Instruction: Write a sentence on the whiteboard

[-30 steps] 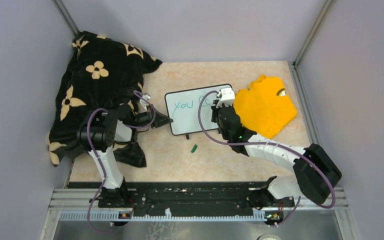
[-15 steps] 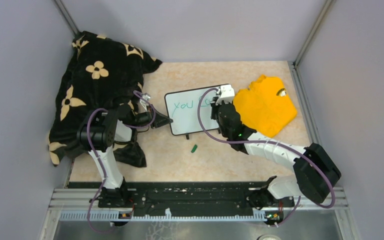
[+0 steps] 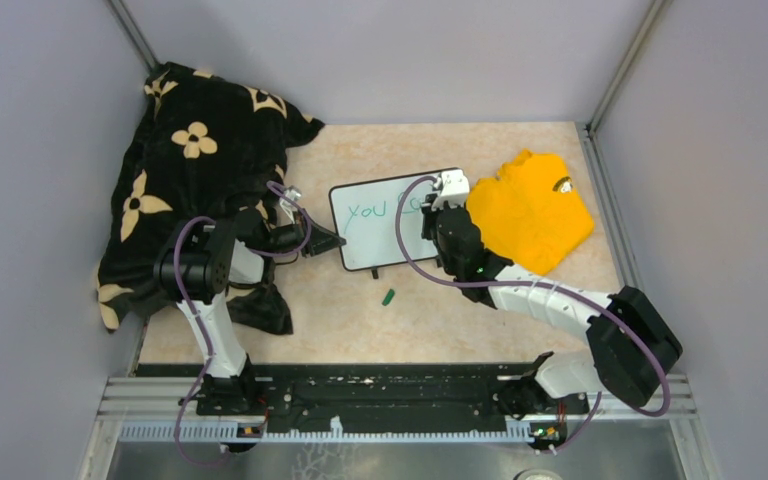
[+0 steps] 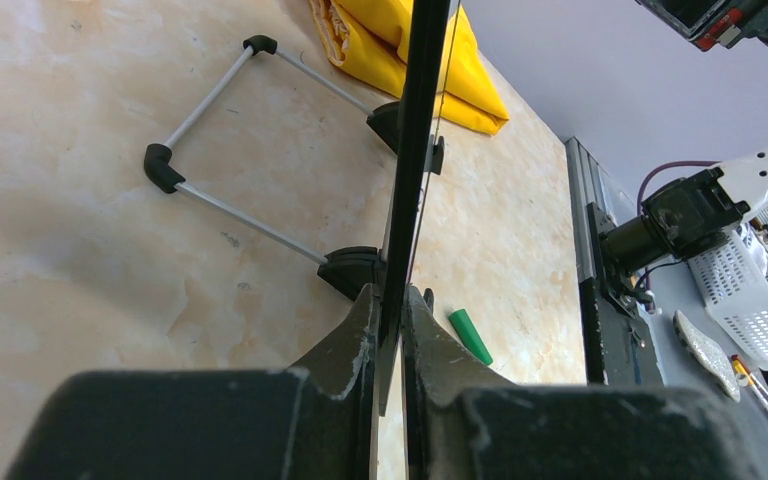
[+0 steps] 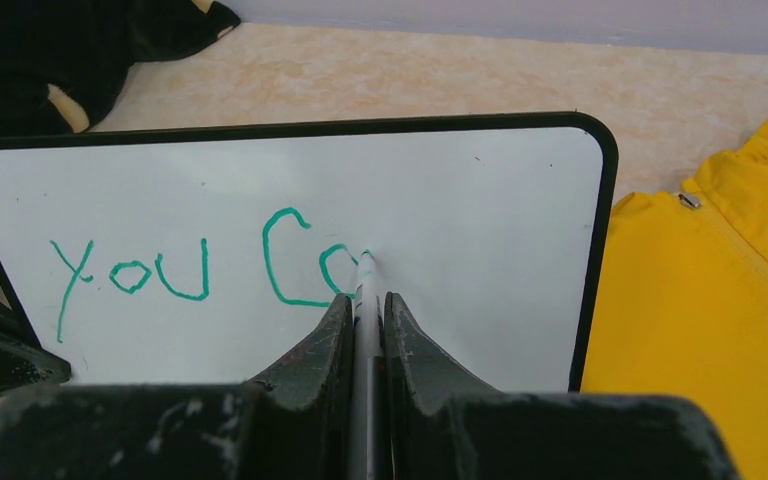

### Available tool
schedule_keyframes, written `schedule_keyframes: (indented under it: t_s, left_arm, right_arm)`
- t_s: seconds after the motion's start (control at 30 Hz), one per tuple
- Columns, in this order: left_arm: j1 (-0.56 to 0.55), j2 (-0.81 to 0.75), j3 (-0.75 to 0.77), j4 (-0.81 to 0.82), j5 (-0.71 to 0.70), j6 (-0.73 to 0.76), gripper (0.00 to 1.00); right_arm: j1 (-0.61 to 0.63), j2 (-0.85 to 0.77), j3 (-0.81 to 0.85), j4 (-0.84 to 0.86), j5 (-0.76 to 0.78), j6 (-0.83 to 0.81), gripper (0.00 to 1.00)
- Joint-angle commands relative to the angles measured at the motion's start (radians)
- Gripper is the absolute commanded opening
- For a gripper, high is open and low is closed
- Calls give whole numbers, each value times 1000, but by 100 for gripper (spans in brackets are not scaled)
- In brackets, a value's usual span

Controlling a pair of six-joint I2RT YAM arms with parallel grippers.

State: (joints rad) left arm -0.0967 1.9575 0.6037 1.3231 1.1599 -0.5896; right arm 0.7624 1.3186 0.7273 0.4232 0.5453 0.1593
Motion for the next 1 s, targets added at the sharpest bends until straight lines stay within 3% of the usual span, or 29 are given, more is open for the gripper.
schedule_keyframes:
  t_s: [0.0, 0.67, 0.97]
  left_arm:
    - [-6, -6, 2, -48, 6, 12, 0]
    - [-9, -4, 3, -51, 5, 15, 0]
    - [-9, -8, 2, -53, 6, 16, 0]
  right_arm:
    - [-8, -16, -14, 9, -3, 23, 0]
    - [-9, -106, -18, 9, 12, 13, 0]
    - [-19, -66, 35, 16, -1, -10, 0]
